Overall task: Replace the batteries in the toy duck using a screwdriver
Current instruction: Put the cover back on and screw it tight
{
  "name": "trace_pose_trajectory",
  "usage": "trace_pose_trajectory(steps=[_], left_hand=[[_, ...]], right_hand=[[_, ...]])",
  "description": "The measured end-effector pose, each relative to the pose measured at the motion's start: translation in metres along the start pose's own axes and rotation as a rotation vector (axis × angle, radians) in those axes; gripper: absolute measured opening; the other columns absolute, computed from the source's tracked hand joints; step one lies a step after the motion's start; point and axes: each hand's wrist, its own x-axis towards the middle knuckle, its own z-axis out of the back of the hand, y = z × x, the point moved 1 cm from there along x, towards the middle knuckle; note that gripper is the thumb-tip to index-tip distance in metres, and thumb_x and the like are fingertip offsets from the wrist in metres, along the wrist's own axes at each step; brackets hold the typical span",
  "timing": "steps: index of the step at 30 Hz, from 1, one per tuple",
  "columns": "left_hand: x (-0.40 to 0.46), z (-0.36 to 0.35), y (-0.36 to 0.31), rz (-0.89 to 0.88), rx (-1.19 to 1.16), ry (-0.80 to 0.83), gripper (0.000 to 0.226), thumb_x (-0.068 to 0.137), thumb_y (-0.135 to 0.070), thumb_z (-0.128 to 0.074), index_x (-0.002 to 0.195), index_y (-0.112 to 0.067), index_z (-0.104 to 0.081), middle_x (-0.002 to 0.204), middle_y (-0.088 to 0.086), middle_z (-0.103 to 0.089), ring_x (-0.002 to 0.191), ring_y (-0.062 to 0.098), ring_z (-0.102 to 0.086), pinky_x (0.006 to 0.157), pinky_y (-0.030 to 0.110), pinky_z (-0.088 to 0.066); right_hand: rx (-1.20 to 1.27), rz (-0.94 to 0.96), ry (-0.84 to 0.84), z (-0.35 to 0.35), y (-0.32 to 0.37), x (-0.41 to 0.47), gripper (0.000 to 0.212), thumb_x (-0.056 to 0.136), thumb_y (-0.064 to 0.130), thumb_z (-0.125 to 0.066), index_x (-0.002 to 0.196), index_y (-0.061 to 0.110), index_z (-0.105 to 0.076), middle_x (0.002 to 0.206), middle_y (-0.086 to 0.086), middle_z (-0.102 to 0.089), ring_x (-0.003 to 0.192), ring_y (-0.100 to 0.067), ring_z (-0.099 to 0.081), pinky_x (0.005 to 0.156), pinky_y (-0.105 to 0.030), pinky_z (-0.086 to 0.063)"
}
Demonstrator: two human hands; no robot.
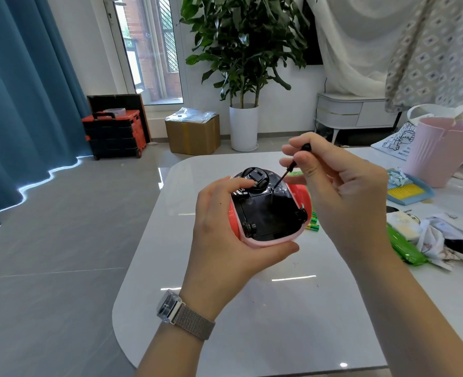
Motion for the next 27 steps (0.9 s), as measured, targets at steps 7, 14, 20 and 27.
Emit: trace_pose_trajectory(steps=[7,14,20,27], left_hand=[[0.0,-0.0005,-0.0007,0.0,0.0,0.003,0.089,0.048,-0.044,-0.092,0.12,-0.046,-0.039,0.129,-0.014,-0.043,0.12,-0.002,-0.043,0.089,-0.002,-0.038],[-0.0007,0.0004,0.0002,-0.003,-0.011,-0.001,0.089,0.047,-0.042,-0.093,0.121,-0.043,-0.042,0.129,-0.012,-0.043,0.119,-0.003,-0.043,0.089,-0.002,-0.038],[-0.0002,0.0002,0.0003,0.003,0.001,0.006,0.088,0.048,-0.044,-0.092,0.118,-0.048,-0.038,0.13,-0.013,-0.042,0.12,-0.004,-0.041,0.087,-0.003,-0.037],[-0.0006,-0.0003,-0.0008,0.002,-0.004,0.004,0.089,0.047,-0.042,-0.093,0.119,-0.046,-0.041,0.129,-0.013,-0.043,0.12,-0.003,-0.041,0.088,-0.002,-0.038]], right_hand=[[0.127,-0.067,0.029,-0.0038,-0.0007,-0.0024,0.026,0.094,-0.002,-0.051,0.111,0.015,-0.061,0.096,0.003,-0.069,0.09,-0.016,-0.071,0.08,-0.028,-0.058],[0.147,-0.122,-0.053,-0.0025,0.0007,-0.0009,0.02,0.087,0.004,-0.065,0.101,0.019,-0.063,0.091,-0.003,-0.072,0.083,-0.017,-0.073,0.075,-0.029,-0.059],[0.106,-0.152,-0.074,0.001,0.0,-0.0015,0.017,0.083,0.012,-0.073,0.097,0.01,-0.064,0.085,-0.003,-0.071,0.077,-0.019,-0.072,0.067,-0.036,-0.061],[0.062,-0.103,-0.073,0.0006,0.0029,0.0007,0.024,0.08,0.014,-0.076,0.096,0.024,-0.061,0.076,0.006,-0.067,0.073,-0.019,-0.071,0.065,-0.039,-0.06]])
